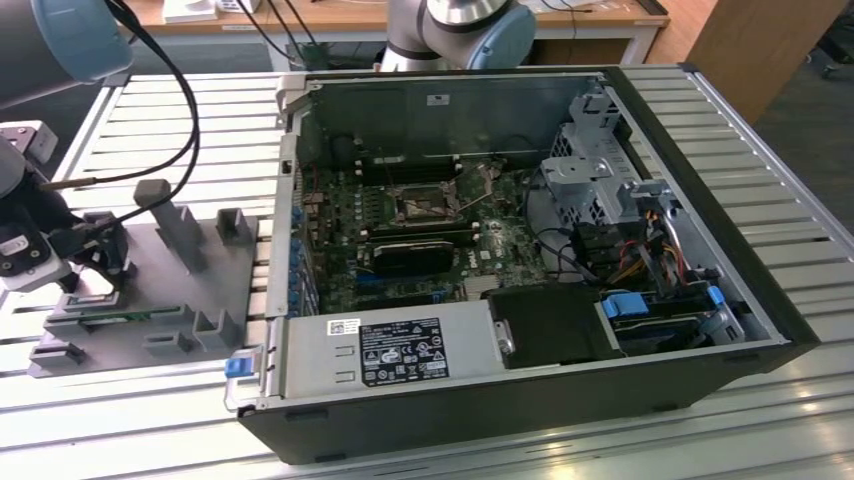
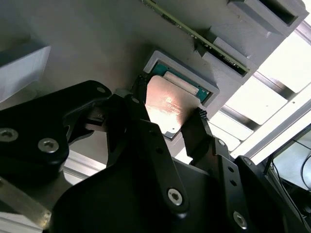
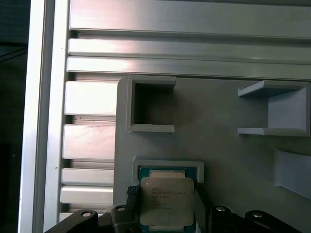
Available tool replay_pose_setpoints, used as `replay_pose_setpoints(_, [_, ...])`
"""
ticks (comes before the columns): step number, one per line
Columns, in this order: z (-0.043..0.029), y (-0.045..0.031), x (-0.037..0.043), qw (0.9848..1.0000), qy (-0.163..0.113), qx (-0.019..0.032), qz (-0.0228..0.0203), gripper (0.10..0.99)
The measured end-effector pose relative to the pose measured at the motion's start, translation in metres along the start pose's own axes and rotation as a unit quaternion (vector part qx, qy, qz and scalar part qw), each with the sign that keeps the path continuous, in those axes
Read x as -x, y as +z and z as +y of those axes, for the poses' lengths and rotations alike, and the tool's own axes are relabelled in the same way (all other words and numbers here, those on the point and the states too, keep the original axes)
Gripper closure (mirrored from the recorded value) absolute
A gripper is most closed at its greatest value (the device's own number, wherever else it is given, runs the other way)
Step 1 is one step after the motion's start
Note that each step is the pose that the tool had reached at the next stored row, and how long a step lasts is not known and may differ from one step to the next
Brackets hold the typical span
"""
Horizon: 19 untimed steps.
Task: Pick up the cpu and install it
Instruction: 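Pick up the cpu and move it towards the insertion slot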
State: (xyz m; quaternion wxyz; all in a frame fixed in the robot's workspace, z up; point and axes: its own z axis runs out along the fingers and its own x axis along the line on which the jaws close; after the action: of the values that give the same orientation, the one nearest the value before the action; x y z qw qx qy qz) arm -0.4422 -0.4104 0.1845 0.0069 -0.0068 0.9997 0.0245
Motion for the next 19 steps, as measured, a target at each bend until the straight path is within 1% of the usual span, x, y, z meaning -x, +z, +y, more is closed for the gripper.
replay_pose_setpoints(2, [0.0001,-0.0017,0.0000,1.0000,0.000,0.0000,-0.0001,0.549])
replay_pose_setpoints(10, [0.0007,-0.0141,0.0002,1.0000,0.000,-0.0001,0.0001,0.549])
replay_pose_setpoints(17, [0.0011,-0.0221,0.0003,1.0000,0.000,0.0001,0.0001,0.549])
replay_pose_setpoints(18, [0.0011,-0.0226,0.0003,1.0000,0.000,0.0007,0.0001,0.549])
replay_pose_setpoints(19, [0.0010,-0.0228,0.0003,1.0000,0.000,0.0034,0.0000,0.549])
